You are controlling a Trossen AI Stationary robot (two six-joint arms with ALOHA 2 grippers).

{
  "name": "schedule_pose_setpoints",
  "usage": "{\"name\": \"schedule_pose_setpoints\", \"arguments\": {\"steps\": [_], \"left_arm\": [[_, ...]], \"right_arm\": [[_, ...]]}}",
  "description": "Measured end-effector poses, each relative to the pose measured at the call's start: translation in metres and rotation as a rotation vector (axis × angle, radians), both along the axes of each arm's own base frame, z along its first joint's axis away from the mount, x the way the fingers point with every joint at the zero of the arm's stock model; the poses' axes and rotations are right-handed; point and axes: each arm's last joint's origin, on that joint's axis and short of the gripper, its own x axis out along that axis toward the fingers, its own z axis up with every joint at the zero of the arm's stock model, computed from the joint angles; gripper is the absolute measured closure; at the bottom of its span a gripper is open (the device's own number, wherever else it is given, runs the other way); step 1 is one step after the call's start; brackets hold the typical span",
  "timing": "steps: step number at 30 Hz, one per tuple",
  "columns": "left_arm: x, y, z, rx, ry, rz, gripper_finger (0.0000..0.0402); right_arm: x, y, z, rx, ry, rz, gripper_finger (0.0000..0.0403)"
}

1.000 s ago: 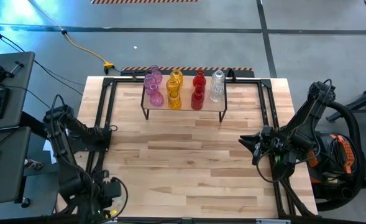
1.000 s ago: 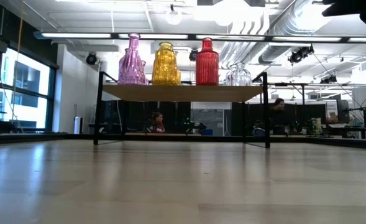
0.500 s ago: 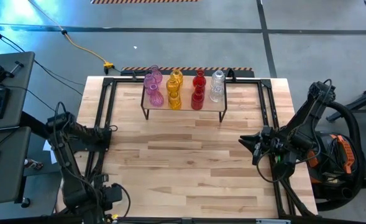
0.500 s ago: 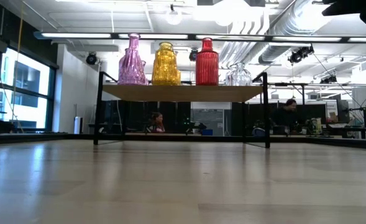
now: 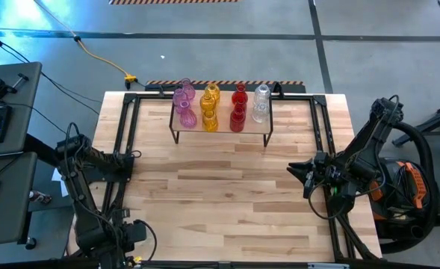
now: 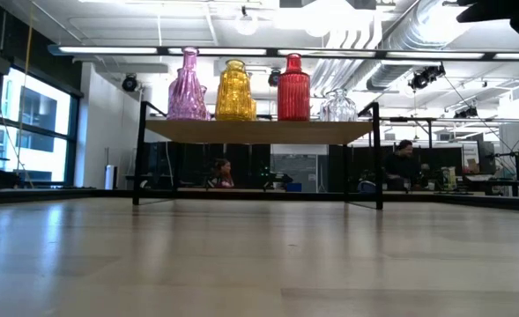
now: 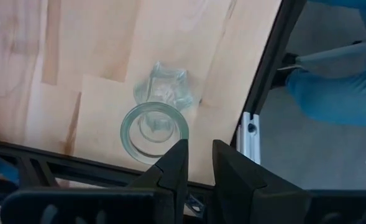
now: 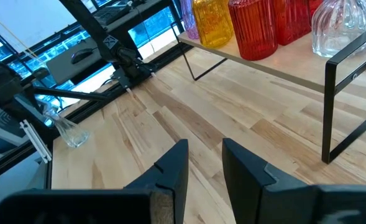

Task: Sort vases onto shelf
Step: Put the transparent vase on the shelf aligned with the other transparent vases

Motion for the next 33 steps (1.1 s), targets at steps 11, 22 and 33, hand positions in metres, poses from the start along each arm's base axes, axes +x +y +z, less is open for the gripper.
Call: {"name": "schedule_pose_setpoints", "arguments": {"steps": [11,22,33], "left_arm": [[0.0007,-0.0004,0.0047,0.004,-0.011,-0.016,0.0335],[-0.0007,0.0034,-0.0001,0.048,-0.006,-0.014,0.0335],[0.0013,0.0045,-0.0038,0.071,-0.002,0.01,0.0335]], "right_arm": [[0.0,0.0,0.0,-0.001,0.0,0.0,0.0322],[-0.0001,-0.0001,0.0,-0.001,0.0,0.0,0.0322],[-0.0001,-0.0001,0.0,-0.011,0.004,0.004,0.0322]]}}
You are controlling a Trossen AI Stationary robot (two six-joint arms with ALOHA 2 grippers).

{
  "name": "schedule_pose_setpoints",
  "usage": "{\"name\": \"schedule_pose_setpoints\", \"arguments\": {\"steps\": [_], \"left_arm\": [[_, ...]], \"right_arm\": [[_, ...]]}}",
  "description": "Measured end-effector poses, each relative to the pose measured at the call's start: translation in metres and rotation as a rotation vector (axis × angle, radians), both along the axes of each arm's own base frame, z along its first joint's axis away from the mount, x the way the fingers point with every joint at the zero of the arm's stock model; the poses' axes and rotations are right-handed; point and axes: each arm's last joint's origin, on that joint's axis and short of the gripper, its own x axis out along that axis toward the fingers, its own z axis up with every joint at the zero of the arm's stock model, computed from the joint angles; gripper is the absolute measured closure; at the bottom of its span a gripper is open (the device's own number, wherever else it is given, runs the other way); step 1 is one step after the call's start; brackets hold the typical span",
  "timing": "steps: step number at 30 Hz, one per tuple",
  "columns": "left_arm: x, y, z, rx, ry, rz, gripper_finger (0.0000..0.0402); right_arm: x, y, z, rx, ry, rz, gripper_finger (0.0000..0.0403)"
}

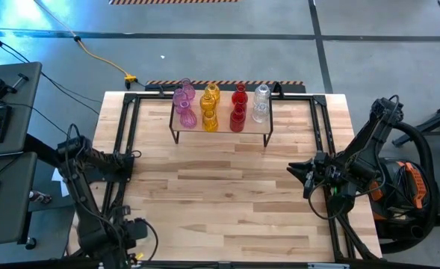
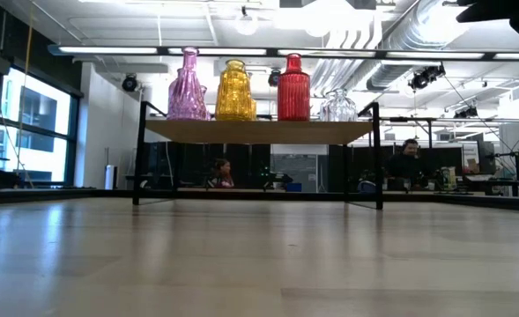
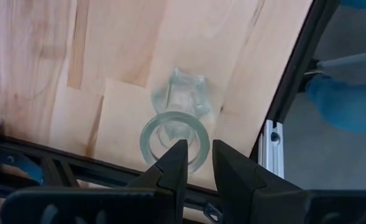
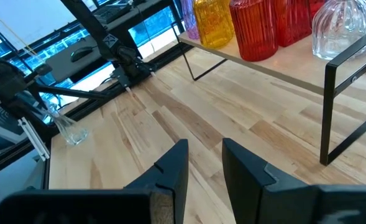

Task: Sort vases onto shelf
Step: Put the transparent vase on the shelf aligned with the other transparent vases

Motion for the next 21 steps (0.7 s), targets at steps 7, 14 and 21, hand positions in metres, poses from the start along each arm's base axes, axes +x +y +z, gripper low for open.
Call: {"name": "schedule_pose_setpoints", "arguments": {"steps": [7,14,21], "left_arm": [[0.006,-0.003,-0.01,0.03,0.016,0.012,0.0335],[0.011,-0.006,-0.02,0.066,0.034,-0.036,0.0341],[0.02,0.001,-0.019,0.085,0.045,-0.076,0.039]], "right_arm": [[0.0,0.0,0.0,-0.005,0.002,0.002,0.0322],[0.0,0.0,0.0,-0.005,0.002,0.002,0.0322],[0.0,0.0,0.0,-0.004,0.001,0.002,0.0322]]}}
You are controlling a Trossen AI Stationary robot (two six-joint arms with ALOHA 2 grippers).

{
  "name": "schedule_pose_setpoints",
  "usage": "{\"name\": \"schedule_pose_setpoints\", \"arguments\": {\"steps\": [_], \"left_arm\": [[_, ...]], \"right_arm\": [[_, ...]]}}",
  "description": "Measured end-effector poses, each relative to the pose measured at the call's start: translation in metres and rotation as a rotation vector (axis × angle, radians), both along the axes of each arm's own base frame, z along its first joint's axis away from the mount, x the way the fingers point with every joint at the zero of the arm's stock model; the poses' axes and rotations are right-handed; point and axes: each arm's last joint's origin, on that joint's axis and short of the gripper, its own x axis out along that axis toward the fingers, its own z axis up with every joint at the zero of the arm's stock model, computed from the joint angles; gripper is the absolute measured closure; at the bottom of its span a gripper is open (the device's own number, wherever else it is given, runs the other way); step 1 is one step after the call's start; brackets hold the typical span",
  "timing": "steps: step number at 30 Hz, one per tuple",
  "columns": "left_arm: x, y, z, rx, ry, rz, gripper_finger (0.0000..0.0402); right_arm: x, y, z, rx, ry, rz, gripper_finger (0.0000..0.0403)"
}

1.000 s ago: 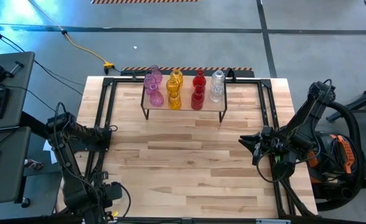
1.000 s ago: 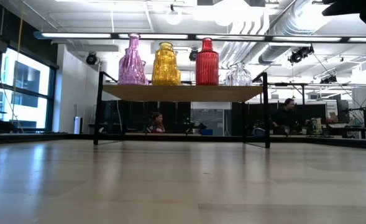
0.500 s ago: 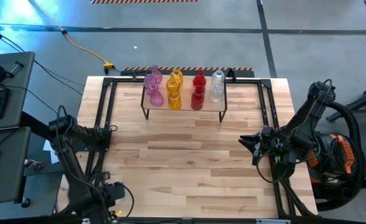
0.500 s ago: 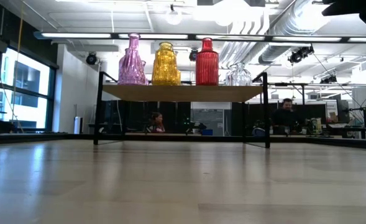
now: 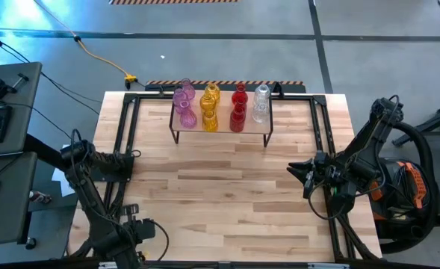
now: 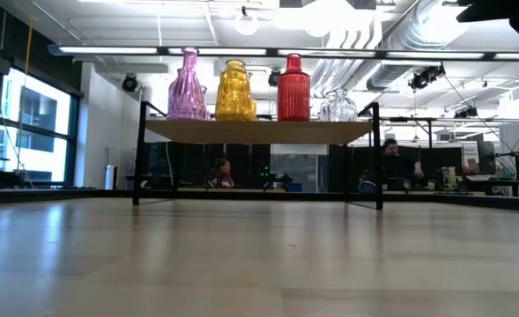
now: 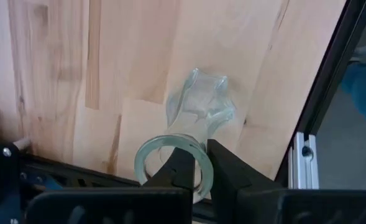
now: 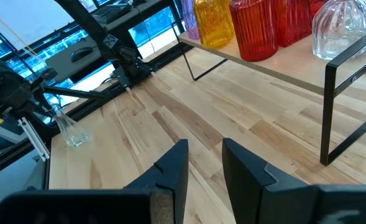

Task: Sort vases onto shelf
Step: Put the transparent vase on the shelf aligned with the other transparent vases

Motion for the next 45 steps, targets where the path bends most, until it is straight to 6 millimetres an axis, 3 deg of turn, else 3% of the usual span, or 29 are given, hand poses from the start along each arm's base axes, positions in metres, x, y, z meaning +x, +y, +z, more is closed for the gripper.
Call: {"name": "schedule_pose_setpoints", "arguments": {"steps": [16,25,30,35,45], "left_arm": [[0.034,0.023,0.0,0.048,-0.013,-0.093,0.039],[0.058,0.042,0.001,0.067,-0.01,-0.121,0.039],[0.078,0.052,0.014,0.076,-0.067,-0.171,0.039],[0.098,0.068,0.026,0.1,-0.108,-0.226,0.039],[0.135,0.106,0.058,0.188,-0.196,-0.37,0.039]], "right_arm": [[0.0,0.003,-0.003,0.028,0.109,0.092,0.0317],[0.0,0.004,-0.003,-0.027,0.147,0.137,0.024],[0.001,0.005,-0.002,-0.062,0.132,0.143,0.0203],[0.012,0.014,-0.004,-0.157,0.139,0.17,0.0192],[0.053,0.032,-0.016,-0.266,0.13,0.139,0.0192]]}}
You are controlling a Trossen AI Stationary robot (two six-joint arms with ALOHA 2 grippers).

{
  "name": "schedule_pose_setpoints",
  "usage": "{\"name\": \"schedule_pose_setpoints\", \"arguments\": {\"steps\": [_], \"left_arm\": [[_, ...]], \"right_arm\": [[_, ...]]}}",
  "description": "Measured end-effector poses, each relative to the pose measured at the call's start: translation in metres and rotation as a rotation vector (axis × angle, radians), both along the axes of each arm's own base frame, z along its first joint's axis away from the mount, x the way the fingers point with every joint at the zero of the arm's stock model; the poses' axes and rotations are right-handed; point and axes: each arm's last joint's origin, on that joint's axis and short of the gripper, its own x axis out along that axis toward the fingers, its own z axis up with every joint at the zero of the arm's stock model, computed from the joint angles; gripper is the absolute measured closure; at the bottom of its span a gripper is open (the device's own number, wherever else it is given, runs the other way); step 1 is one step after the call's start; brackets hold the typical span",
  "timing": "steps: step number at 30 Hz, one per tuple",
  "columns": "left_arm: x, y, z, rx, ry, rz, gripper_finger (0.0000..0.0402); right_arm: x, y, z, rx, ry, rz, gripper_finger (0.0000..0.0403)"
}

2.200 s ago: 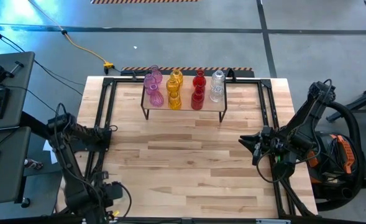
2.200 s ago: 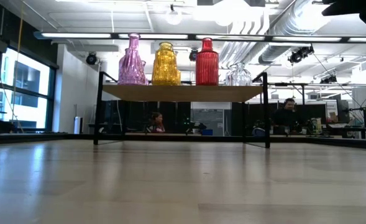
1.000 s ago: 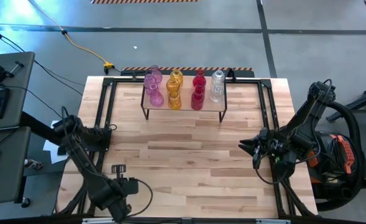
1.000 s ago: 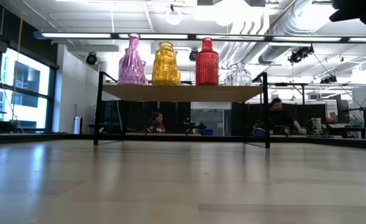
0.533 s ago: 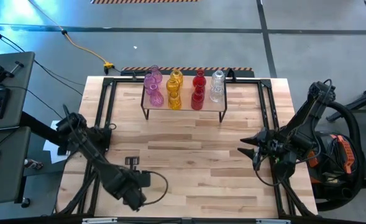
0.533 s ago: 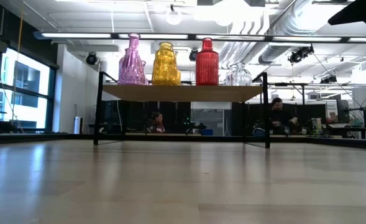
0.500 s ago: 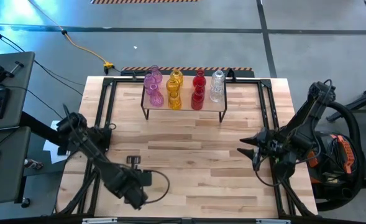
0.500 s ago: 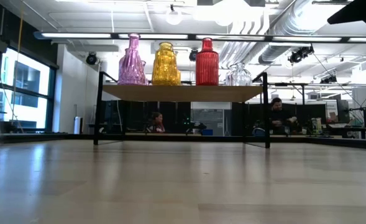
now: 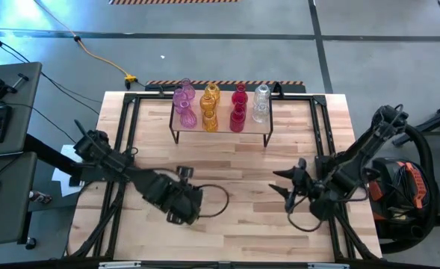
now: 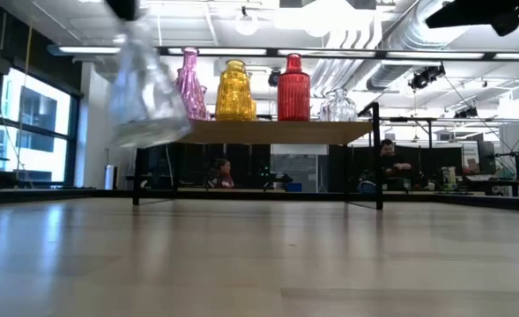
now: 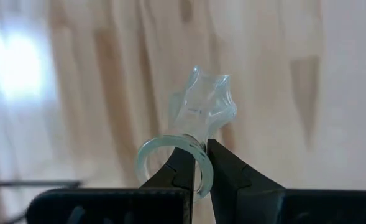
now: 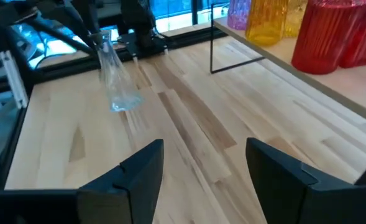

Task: Sort vases onto shelf
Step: Put the transparent vase on the shelf aligned with the other transparent vases

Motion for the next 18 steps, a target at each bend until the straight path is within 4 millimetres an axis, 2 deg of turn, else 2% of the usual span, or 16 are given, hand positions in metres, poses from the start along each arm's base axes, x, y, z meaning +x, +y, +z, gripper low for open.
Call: {"name": "schedule_pose_setpoints", "arguments": {"steps": [7,14,18], "left_arm": [[0.02,0.021,0.02,0.088,-0.092,-0.11,0.0389],[0.034,0.04,0.023,0.144,-0.101,-0.2,0.0389],[0.04,0.048,0.024,0.158,-0.116,-0.229,0.0389]], "right_arm": [[0.028,-0.002,-0.008,0.036,-0.009,-0.047,0.0192],[0.062,-0.002,-0.004,-0.008,-0.031,0.128,0.0192],[0.08,-0.01,-0.004,-0.057,-0.053,0.198,0.0192]]}}
